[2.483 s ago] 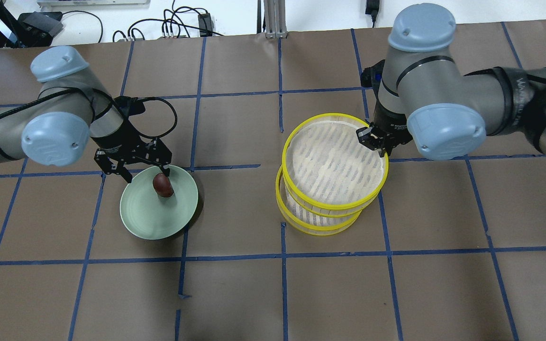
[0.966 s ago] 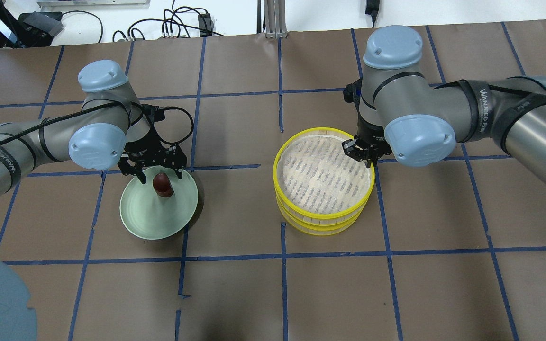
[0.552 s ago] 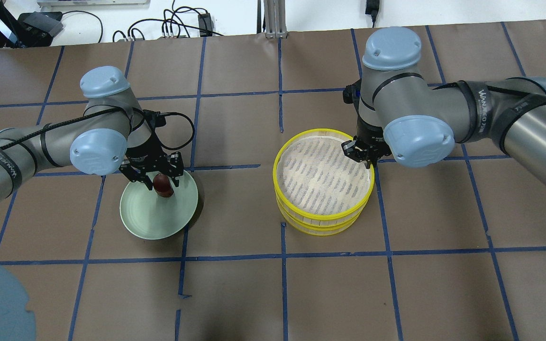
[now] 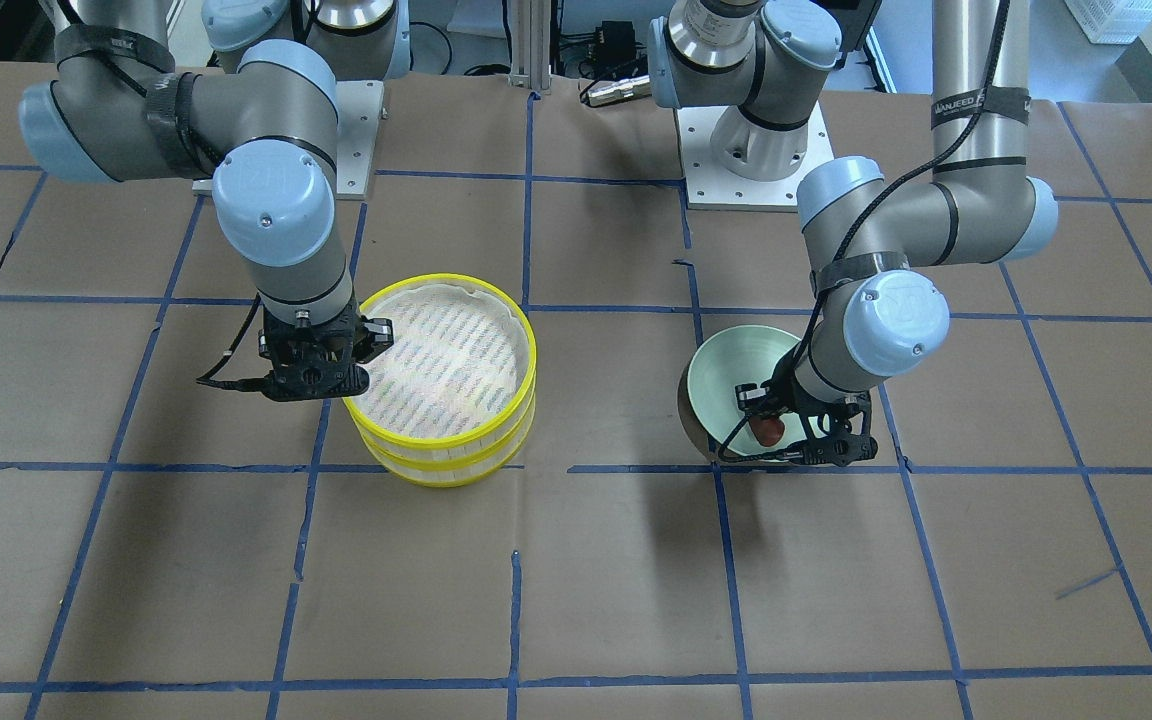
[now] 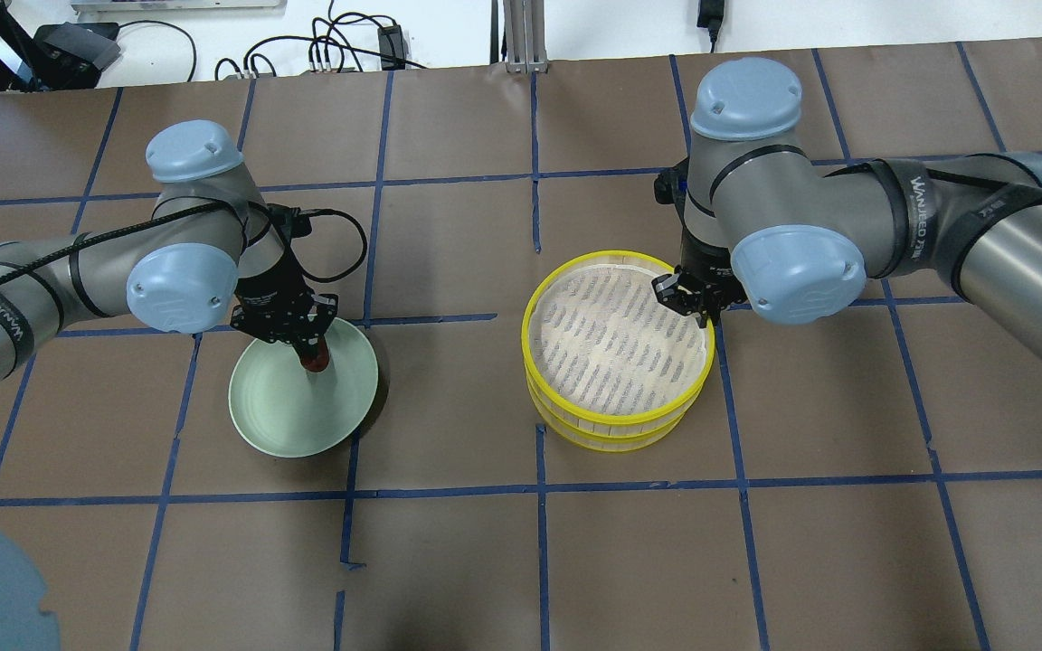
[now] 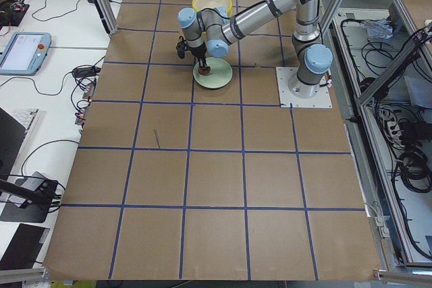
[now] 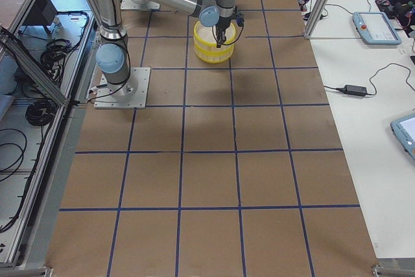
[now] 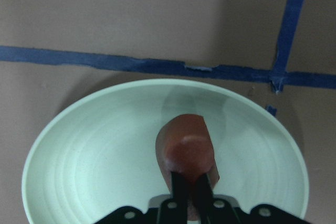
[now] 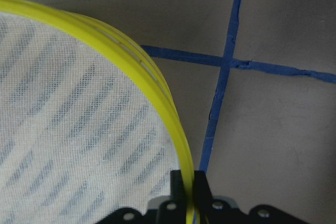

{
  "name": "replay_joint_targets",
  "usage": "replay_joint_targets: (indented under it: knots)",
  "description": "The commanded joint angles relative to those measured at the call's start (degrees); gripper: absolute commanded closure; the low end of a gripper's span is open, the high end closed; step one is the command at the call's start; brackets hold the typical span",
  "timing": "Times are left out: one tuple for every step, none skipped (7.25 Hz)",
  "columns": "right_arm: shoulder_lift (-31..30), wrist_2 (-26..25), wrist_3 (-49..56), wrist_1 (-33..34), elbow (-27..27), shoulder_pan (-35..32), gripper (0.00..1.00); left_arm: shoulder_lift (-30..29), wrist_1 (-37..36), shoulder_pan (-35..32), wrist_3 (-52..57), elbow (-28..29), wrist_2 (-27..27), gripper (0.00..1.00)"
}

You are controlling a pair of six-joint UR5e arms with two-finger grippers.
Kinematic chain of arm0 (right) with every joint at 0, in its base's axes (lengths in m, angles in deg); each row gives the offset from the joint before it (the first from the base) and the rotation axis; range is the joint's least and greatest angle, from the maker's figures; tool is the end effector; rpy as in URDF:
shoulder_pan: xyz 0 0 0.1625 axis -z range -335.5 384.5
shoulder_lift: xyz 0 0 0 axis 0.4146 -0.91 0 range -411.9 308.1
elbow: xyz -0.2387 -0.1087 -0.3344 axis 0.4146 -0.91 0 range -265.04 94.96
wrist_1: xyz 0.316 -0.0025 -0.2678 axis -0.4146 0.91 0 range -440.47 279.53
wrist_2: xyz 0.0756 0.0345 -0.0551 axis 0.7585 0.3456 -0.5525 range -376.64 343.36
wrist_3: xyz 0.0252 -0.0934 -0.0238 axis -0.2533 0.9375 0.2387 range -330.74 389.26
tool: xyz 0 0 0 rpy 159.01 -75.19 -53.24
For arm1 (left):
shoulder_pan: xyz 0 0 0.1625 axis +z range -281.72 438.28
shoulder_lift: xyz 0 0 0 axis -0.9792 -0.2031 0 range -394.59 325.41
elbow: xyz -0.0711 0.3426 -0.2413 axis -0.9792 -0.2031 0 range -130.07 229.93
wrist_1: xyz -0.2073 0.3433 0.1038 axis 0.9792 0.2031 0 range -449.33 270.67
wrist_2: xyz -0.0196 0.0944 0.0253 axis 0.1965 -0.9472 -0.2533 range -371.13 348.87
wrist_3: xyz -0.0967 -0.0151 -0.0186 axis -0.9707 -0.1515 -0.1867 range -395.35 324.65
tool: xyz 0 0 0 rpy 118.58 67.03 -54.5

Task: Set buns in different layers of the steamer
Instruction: 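Lower the left gripper into the bowl and grasp the red-brown bun, then carry the red-brown bun over the steamer with the left gripper while the right releases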

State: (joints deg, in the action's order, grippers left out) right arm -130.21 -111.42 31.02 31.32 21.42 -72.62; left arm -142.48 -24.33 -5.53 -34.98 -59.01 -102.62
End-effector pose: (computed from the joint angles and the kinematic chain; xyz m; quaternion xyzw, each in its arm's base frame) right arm 0.1884 -0.5005 0.2840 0.0794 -0.9944 -0.0534 0.0442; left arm -0.0737 -0.5326 0.2139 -0.0490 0.9934 0.1036 0.0071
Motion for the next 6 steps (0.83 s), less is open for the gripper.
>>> replay_joint_targets:
  knots:
    - [0.0,-0.1,0.1,0.1,0.4,0.0,0.88,2.9,0.5,-0.4,-0.2,0.5,-1.1,0.89]
    - [0.0,-0.3,0.4,0.0,0.4,0.0,0.71,4.1,0.4,-0.8,-0.5,0.8,-0.7,0.89]
    - [0.0,-1.3,0.5,0.0,0.3,0.0,0.02,5.1,0.4,-1.7,-0.6,1.6,-0.3,0.88]
    - [-0.1,-1.4,0.6,-0.3,0.3,0.0,0.00,6.0,0.5,-3.6,-1.4,3.5,-0.1,0.88]
    - [-0.8,-1.4,0.7,-1.0,-0.5,0.3,0.00,6.3,0.8,-7.2,-4.2,6.3,0.0,0.88]
    - [-2.5,-1.4,1.1,-2.0,-1.9,0.6,0.00,6.3,1.4,-11.0,-9.8,8.6,2.8,0.88]
